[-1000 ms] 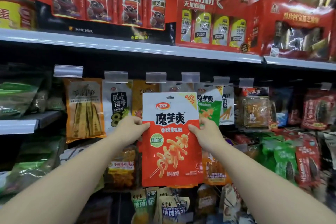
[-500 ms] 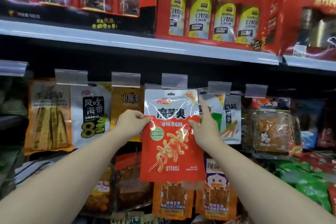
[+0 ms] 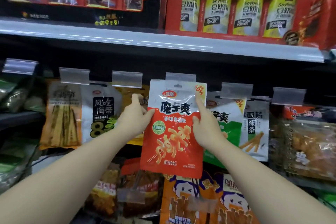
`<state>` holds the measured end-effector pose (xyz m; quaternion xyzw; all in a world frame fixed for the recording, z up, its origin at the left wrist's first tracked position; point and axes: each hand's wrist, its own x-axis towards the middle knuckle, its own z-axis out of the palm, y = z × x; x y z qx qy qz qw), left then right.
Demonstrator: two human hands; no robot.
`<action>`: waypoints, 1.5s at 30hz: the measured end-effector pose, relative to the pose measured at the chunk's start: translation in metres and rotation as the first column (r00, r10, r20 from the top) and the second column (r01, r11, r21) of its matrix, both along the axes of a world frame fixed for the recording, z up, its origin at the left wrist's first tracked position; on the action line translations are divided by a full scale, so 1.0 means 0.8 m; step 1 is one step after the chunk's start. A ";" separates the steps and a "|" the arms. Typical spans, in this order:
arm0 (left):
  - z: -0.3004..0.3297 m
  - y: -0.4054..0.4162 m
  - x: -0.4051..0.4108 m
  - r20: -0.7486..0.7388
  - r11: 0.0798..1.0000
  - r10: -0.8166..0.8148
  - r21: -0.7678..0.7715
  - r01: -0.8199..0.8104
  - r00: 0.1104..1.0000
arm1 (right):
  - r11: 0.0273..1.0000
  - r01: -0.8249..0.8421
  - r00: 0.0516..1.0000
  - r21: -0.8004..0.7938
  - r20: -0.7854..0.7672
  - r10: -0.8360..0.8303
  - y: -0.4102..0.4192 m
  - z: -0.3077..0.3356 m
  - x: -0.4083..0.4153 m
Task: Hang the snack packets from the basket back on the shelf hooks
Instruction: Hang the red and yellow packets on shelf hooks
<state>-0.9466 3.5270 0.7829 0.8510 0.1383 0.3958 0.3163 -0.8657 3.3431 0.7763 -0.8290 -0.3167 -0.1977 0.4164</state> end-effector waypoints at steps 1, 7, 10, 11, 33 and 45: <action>-0.002 0.001 0.004 -0.004 0.996 -0.004 0.085 0.004 1.000 | 1.000 -0.017 1.000 -0.011 -0.003 0.017 0.001 -0.001 0.005; -0.005 0.008 0.029 -0.140 0.947 0.011 0.320 0.034 0.990 | 0.998 -0.056 0.997 -0.003 -0.050 0.056 0.004 -0.001 0.029; -0.006 0.011 0.038 -0.185 0.948 0.039 0.318 0.022 0.982 | 0.998 -0.044 0.996 -0.040 -0.085 0.041 0.008 0.002 0.038; -0.006 0.012 0.041 -0.199 0.947 0.058 0.320 0.009 0.978 | 0.998 -0.036 0.996 -0.060 -0.087 0.031 0.010 0.001 0.041; -0.013 0.045 0.148 -0.322 0.927 0.282 0.334 -0.171 0.904 | 0.846 0.289 0.956 -0.447 0.089 -0.280 0.052 -0.001 0.121; -0.032 0.067 0.087 -0.273 0.868 0.296 0.477 -0.138 0.916 | 0.654 0.481 0.876 -0.584 0.347 -0.334 0.039 -0.012 0.053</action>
